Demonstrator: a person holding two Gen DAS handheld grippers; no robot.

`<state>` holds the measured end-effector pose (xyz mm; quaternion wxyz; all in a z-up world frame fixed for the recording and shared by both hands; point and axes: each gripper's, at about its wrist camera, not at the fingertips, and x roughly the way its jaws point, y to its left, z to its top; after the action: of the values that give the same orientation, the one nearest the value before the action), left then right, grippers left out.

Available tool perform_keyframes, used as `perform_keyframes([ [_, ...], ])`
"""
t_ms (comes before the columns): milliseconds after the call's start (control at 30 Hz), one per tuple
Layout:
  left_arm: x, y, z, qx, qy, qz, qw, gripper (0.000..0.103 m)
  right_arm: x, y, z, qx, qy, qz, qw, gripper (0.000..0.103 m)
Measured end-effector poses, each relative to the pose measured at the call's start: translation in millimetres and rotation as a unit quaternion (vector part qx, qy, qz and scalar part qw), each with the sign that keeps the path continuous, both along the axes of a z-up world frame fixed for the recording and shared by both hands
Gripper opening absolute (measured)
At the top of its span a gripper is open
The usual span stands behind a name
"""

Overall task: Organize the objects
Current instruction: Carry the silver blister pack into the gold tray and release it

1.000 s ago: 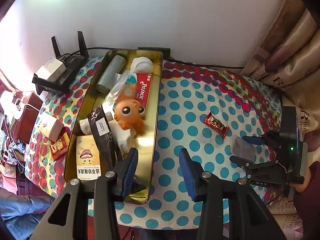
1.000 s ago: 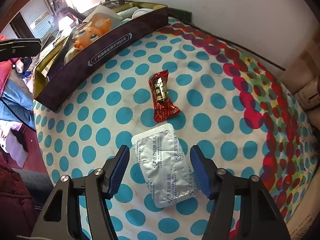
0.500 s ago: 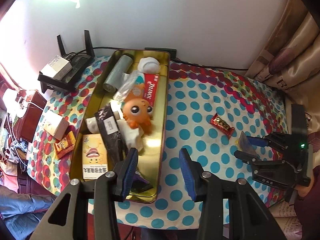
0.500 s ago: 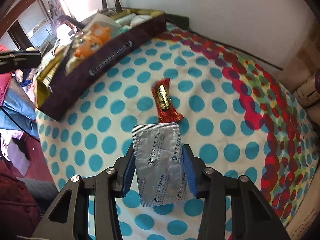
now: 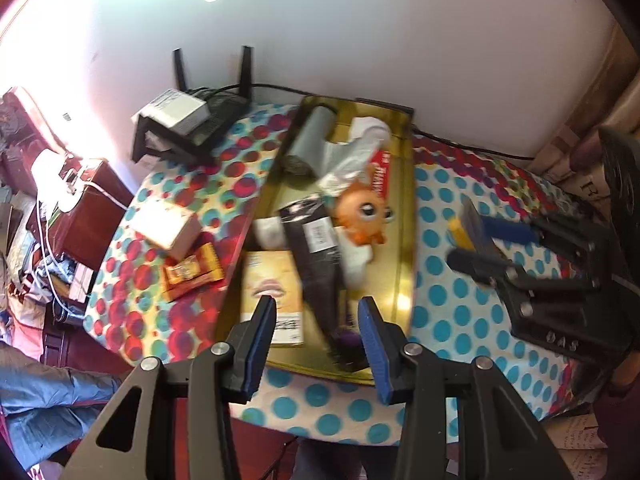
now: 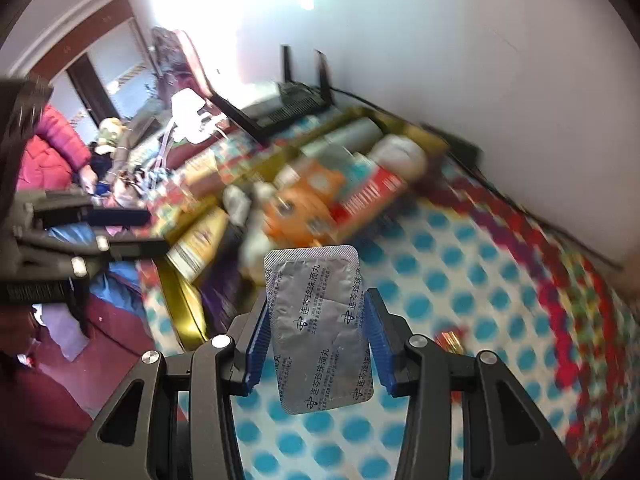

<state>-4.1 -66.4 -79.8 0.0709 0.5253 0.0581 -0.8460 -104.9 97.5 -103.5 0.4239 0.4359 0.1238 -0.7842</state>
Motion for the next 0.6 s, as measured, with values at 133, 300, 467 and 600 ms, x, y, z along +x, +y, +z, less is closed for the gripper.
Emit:
perform_keyframes([
  [133, 8.9, -20.1, 0.3, 0.000, -0.002, 0.012, 0.9999, 0.043, -2.9, -43.4, 7.3, -0.009, 0.011, 0.026, 1.000, 0.042],
  [300, 16.5, -42.8, -1.1, 0.005, -0.001, 0.031, 0.9995, 0.043, -1.7, -87.9, 5.2, -0.002, 0.015, 0.051, 0.999, 0.042],
  [467, 22.4, -65.0, -7.0, 0.014, -0.007, 0.051, 0.9986, 0.043, -4.5, -110.2, -5.0, 0.012, 0.008, 0.046, 0.999, 0.042],
  [600, 24.5, -71.7, -10.5, 0.016, -0.011, 0.054, 0.9984, 0.043, -10.9, -116.2, -13.3, 0.012, -0.001, 0.026, 1.000, 0.044],
])
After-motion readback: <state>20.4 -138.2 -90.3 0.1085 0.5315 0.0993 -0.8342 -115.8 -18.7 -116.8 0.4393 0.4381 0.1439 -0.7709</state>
